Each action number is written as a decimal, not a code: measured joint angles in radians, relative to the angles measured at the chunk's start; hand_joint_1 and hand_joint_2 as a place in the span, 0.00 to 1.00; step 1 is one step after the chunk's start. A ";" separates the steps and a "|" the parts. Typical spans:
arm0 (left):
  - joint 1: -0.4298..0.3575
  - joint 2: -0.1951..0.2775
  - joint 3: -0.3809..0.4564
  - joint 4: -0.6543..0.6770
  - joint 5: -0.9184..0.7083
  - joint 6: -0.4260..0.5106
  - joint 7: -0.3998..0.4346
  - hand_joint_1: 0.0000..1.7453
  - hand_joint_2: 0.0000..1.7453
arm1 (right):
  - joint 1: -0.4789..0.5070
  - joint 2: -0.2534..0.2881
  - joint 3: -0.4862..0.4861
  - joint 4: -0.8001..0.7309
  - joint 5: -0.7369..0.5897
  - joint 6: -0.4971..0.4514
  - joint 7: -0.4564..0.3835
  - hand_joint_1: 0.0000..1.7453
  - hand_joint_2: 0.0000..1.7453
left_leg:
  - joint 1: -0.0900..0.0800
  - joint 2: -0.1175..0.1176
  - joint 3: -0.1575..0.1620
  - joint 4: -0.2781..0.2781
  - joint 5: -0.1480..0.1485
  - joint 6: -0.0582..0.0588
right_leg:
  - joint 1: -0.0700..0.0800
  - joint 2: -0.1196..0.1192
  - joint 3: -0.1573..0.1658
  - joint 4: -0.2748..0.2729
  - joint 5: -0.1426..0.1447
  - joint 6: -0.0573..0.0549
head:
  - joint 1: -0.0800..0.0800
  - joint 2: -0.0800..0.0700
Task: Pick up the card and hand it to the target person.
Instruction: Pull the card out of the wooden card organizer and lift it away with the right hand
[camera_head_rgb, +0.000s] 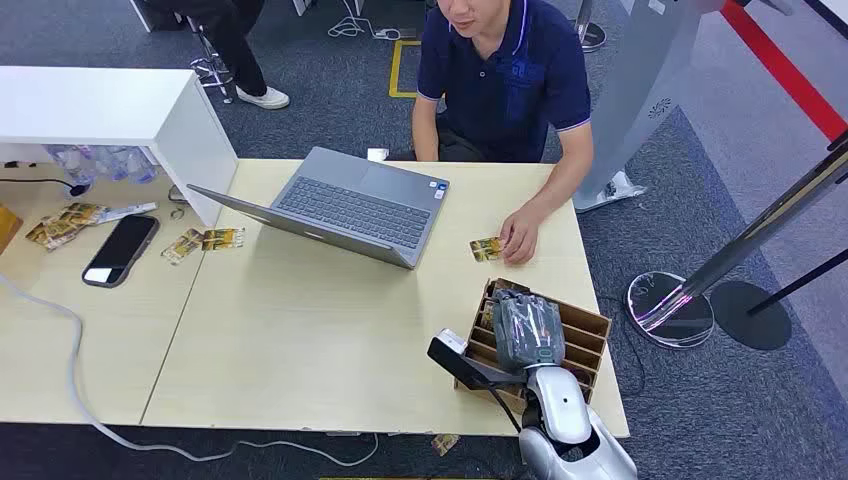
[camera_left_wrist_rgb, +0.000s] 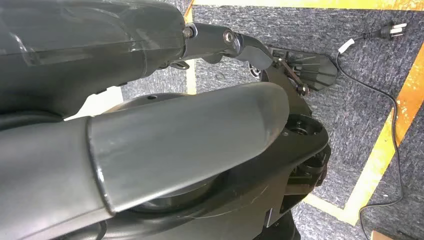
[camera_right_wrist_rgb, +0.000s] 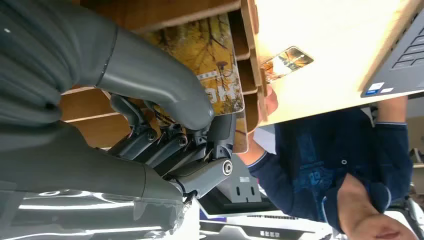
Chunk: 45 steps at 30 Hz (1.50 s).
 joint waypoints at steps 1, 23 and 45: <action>0.000 0.000 0.000 0.000 0.000 0.000 0.000 0.00 0.00 | 0.000 0.000 0.000 0.000 0.001 -0.001 0.000 1.00 1.00 | 0.000 0.000 0.000 0.000 0.000 0.000 | 0.000 0.000 0.000 0.000 0.000 0.000 | 0.000 0.000; 0.000 0.000 0.000 0.000 -0.001 0.001 0.006 0.00 0.00 | 0.012 -0.005 -0.016 -0.136 0.035 -0.016 0.000 1.00 1.00 | 0.000 0.000 0.000 0.000 0.000 0.000 | 0.000 0.000 0.000 0.000 0.000 0.000 | 0.000 0.000; 0.000 0.009 -0.003 0.000 -0.048 -0.022 0.030 0.00 0.00 | -0.166 -0.017 -0.082 -0.132 0.035 -0.009 0.002 1.00 1.00 | 0.000 0.000 0.000 0.000 0.000 0.000 | 0.000 0.001 0.000 0.000 0.000 0.000 | 0.000 0.000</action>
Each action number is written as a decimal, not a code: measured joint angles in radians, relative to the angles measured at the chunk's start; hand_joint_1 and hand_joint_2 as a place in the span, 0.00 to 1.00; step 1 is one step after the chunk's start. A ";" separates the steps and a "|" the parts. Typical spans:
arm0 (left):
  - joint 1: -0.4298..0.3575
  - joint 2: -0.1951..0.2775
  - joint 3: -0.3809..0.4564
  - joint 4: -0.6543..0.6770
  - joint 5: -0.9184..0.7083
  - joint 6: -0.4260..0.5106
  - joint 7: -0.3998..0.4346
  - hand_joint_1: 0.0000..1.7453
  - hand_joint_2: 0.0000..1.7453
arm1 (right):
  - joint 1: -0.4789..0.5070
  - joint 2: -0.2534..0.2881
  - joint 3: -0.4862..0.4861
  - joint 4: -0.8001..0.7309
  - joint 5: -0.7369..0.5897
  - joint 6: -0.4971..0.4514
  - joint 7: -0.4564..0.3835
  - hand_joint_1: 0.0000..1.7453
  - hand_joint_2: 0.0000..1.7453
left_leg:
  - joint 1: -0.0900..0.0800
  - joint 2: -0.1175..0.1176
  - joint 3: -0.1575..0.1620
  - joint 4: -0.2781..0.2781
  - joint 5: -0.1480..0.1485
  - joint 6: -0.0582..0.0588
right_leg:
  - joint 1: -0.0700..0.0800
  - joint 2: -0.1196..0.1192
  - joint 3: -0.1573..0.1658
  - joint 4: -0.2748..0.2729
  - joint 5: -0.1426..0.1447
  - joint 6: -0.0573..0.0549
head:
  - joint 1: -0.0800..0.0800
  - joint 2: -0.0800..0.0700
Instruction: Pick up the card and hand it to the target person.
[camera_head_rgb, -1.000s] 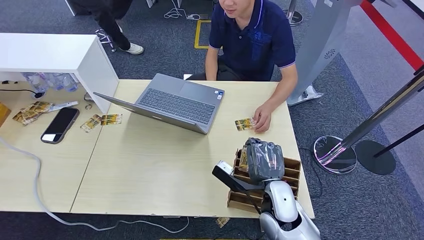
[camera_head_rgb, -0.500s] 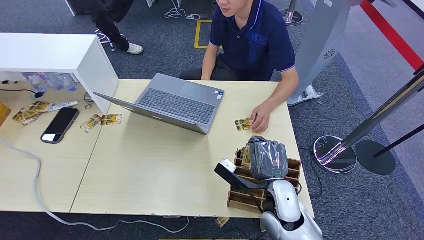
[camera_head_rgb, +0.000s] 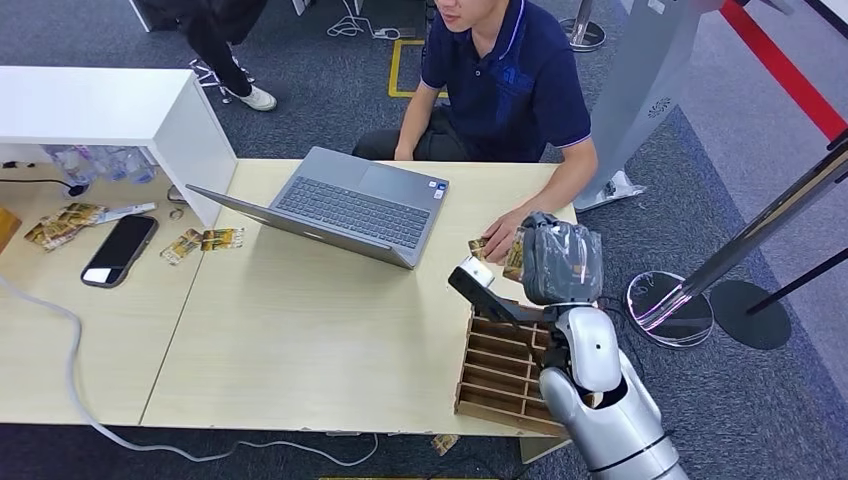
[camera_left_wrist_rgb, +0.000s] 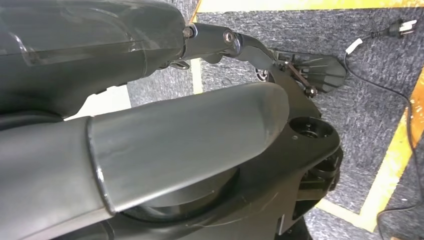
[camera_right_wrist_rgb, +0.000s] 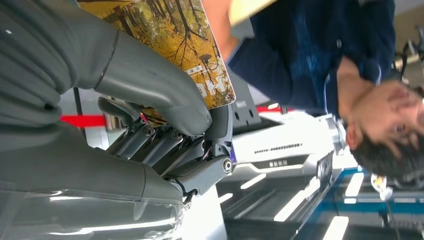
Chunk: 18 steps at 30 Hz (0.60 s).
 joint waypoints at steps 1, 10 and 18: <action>0.000 0.001 -0.001 0.000 -0.005 -0.003 0.001 0.00 0.00 | -0.024 -0.001 -0.003 0.003 -0.004 0.002 -0.001 1.00 1.00 | 0.000 0.000 0.000 0.000 0.000 0.000 | 0.000 0.000 0.000 0.000 0.000 0.000 | 0.000 0.000; 0.000 0.012 -0.015 0.000 -0.042 -0.026 0.021 0.00 0.00 | -0.223 0.006 -0.010 0.133 -0.019 -0.007 -0.018 1.00 1.00 | 0.000 0.000 -0.001 0.000 0.000 0.000 | 0.000 0.000 0.000 0.000 0.000 0.000 | 0.000 0.000; -0.001 0.021 -0.046 0.000 -0.066 -0.043 0.033 0.00 0.00 | -0.371 0.049 -0.001 0.365 -0.002 -0.063 -0.026 1.00 1.00 | 0.000 -0.001 -0.001 0.000 0.000 0.000 | 0.000 -0.001 0.000 0.000 0.000 0.000 | 0.000 0.000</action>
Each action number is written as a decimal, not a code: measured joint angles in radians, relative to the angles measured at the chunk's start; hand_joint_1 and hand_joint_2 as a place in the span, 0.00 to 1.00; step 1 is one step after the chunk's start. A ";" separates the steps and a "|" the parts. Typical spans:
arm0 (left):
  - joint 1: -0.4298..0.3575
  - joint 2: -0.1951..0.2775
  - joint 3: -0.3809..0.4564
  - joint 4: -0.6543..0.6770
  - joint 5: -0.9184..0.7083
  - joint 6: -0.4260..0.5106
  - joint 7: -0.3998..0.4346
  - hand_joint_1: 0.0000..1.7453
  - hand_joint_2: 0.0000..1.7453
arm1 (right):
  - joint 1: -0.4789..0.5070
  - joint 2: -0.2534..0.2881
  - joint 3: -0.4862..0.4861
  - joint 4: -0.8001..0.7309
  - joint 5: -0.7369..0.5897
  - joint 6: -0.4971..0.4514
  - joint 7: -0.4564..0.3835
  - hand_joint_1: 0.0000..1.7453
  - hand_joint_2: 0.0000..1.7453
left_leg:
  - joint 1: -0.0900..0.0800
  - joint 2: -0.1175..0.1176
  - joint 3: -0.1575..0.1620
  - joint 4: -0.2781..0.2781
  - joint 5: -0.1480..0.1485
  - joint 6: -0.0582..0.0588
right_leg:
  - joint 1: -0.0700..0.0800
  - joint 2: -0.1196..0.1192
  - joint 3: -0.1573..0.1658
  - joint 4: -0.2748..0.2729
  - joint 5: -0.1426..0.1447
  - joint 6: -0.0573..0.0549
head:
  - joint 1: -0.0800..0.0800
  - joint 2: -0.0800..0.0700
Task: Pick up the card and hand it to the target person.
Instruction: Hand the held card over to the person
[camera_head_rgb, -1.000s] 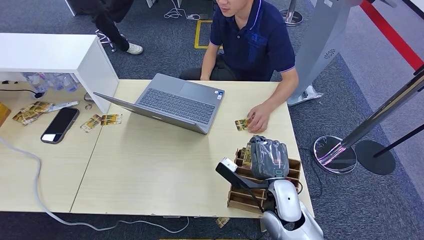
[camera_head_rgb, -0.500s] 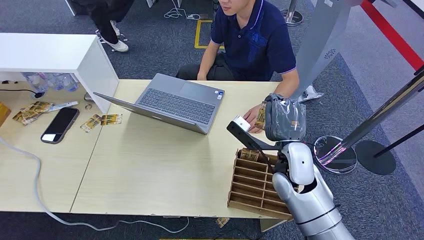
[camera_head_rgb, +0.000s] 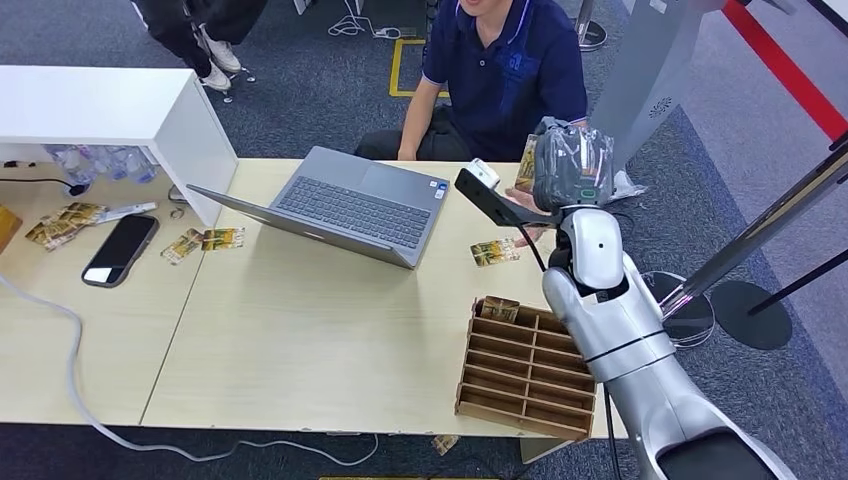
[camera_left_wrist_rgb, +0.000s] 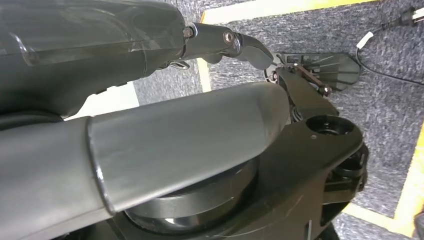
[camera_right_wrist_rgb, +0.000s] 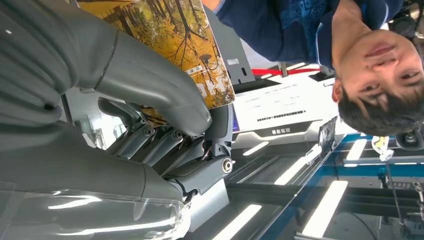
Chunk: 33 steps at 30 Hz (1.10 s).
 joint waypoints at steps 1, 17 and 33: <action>0.000 0.001 -0.004 0.000 -0.002 -0.001 0.001 0.00 0.00 | -0.013 0.007 0.001 0.029 0.003 -0.013 -0.001 1.00 1.00 | 0.000 0.000 0.000 0.000 0.000 0.000 | 0.000 0.000 0.000 0.000 0.000 0.000 | 0.000 0.000; 0.000 0.006 -0.039 0.000 -0.009 -0.004 0.012 0.00 0.00 | -0.069 0.045 0.014 0.258 0.117 -0.139 0.033 0.04 1.00 | 0.000 0.000 0.000 0.000 0.000 0.000 | 0.000 0.000 0.000 0.000 0.000 0.000 | 0.000 0.000; 0.002 0.001 -0.052 0.000 0.068 0.027 0.009 0.00 0.00 | 0.162 0.020 -0.059 -0.141 0.017 -0.028 0.012 0.00 1.00 | 0.000 0.000 0.001 0.000 0.000 0.000 | 0.000 0.001 -0.001 0.000 0.000 0.000 | 0.000 0.000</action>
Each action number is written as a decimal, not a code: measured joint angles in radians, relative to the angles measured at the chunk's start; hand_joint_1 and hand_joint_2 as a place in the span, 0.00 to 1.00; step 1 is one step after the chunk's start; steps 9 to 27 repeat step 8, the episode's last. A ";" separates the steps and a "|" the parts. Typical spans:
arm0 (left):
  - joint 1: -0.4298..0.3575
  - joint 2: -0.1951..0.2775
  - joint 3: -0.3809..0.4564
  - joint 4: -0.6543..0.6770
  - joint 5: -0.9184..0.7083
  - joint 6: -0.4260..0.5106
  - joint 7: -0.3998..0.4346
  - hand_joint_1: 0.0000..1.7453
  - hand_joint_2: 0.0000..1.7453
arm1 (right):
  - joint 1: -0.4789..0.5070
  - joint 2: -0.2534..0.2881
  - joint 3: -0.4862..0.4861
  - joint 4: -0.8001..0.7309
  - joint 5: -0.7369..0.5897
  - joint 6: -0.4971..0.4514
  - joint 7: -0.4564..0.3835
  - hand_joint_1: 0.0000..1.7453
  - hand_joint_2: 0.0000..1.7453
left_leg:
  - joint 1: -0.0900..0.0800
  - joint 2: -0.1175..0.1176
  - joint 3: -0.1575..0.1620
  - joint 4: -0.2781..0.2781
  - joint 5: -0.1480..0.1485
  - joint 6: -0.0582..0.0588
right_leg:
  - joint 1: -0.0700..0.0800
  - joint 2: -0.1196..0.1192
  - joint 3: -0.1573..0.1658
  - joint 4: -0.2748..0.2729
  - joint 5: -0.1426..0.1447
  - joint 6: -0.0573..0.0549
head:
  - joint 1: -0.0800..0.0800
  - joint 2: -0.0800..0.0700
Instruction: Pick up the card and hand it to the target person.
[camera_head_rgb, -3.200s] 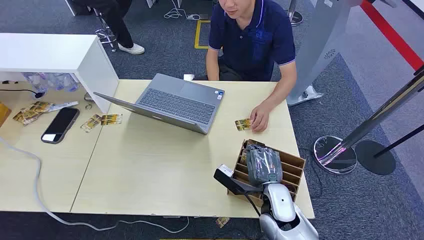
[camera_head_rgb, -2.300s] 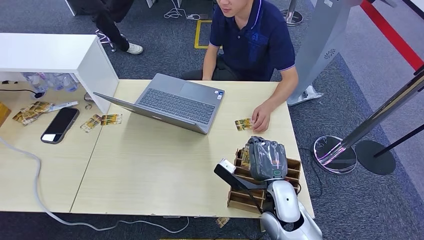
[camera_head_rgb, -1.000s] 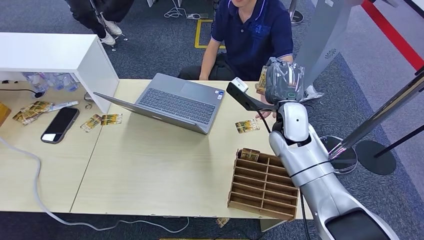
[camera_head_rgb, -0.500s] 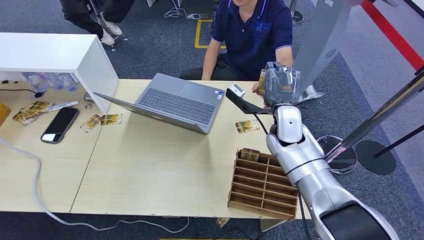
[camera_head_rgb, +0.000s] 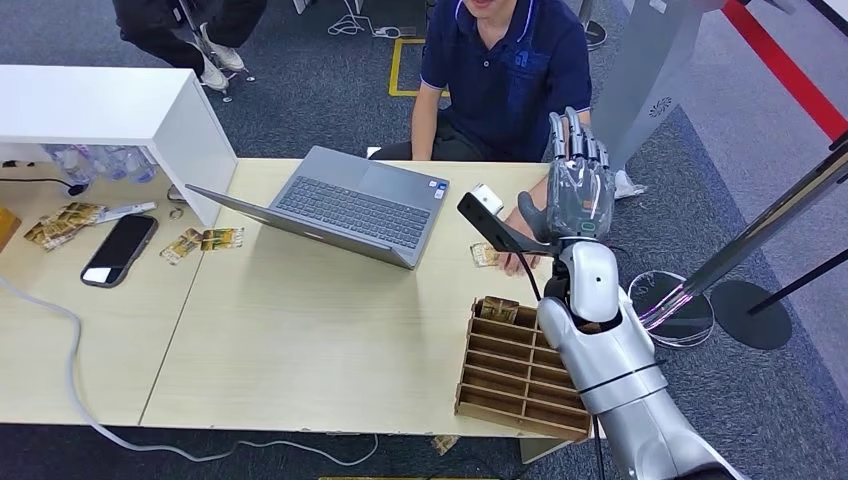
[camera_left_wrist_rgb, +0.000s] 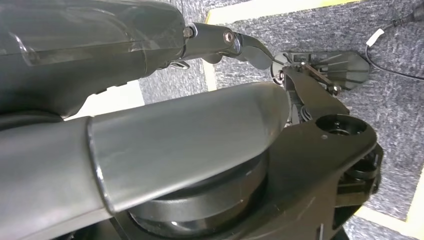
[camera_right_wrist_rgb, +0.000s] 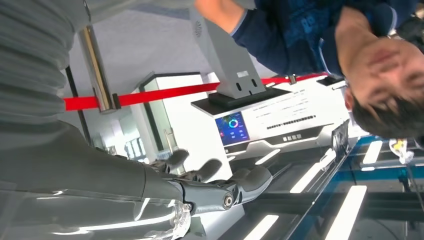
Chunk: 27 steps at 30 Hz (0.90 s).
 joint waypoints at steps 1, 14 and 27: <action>0.000 -0.001 0.000 0.000 0.008 0.006 -0.003 0.00 0.00 | 0.027 -0.003 -0.004 -0.059 -0.007 0.013 0.001 0.00 1.00 | 0.000 0.000 0.000 0.000 0.000 0.000 | 0.000 0.000 0.000 0.000 0.000 0.000 | 0.000 0.000; 0.004 -0.017 0.013 0.000 0.069 0.056 -0.044 0.00 0.00 | 0.239 -0.034 -0.019 -0.430 -0.219 0.076 -0.014 0.00 1.00 | 0.000 0.000 0.000 0.000 -0.001 0.000 | 0.000 0.000 0.000 0.000 0.000 0.000 | 0.000 0.000; 0.004 -0.017 0.013 0.000 0.069 0.056 -0.044 0.00 0.00 | 0.239 -0.034 -0.019 -0.430 -0.219 0.076 -0.014 0.00 1.00 | 0.000 0.000 0.000 0.000 -0.001 0.000 | 0.000 0.000 0.000 0.000 0.000 0.000 | 0.000 0.000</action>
